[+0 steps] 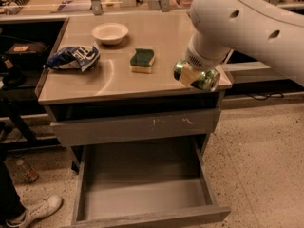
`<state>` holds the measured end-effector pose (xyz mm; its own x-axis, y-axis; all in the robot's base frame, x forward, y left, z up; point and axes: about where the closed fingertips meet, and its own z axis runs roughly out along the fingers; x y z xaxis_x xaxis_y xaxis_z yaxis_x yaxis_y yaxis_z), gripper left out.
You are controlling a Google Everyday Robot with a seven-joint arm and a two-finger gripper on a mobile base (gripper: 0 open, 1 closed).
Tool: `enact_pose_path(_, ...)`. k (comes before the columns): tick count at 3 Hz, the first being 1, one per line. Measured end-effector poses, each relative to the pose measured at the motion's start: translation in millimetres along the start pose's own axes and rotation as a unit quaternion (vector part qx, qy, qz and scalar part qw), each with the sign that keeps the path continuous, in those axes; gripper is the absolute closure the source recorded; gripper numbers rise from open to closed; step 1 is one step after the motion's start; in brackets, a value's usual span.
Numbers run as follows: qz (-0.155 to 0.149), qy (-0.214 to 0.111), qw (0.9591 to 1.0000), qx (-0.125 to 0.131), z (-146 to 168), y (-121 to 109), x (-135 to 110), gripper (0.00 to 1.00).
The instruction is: Pick green can from middle drawer and place on counter
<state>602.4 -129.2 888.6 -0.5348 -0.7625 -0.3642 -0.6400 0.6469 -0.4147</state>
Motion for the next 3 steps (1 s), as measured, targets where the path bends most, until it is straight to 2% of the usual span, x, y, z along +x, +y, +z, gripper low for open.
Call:
enact_pose_path(1,0.021,-0.011,0.9997,-0.002,8.5,-26.9,-12.7,1.00)
enact_pose_path(3,0.031,-0.013,0.9994,-0.007,40.3,-68.4,-37.0,1.00)
